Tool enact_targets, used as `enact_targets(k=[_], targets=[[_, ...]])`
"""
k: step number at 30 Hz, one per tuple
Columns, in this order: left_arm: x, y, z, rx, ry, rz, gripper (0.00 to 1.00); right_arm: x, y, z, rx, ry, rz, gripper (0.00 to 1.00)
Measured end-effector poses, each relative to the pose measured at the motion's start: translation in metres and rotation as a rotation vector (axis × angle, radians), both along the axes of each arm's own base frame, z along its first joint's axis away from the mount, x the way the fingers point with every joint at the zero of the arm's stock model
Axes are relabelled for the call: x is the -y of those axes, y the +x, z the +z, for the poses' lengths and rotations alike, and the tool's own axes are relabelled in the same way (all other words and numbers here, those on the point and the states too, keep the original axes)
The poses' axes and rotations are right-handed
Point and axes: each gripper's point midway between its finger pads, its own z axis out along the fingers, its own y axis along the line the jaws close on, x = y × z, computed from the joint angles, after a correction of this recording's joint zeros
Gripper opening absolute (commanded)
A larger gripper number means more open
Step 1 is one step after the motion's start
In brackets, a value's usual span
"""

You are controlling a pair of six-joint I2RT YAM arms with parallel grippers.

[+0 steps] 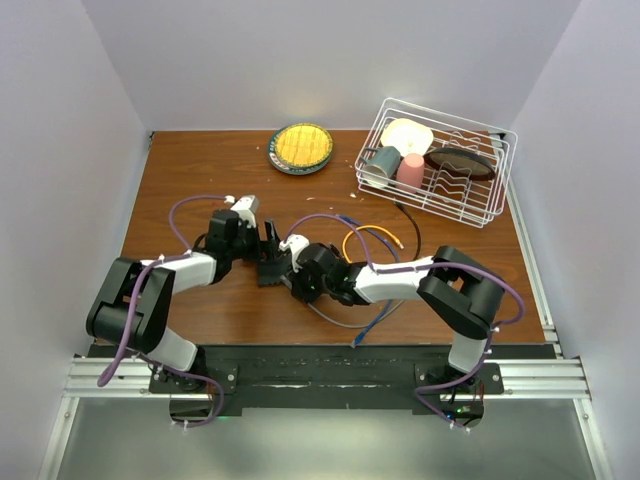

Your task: Insert the plug into the switch port

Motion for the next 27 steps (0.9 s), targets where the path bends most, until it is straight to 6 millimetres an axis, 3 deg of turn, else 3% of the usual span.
enact_targets(k=[27], targets=[[0.000,-0.050,0.003,-0.014,-0.092,-0.025,0.83,0.030,0.008,0.000,0.054,-0.113,-0.079,0.00]])
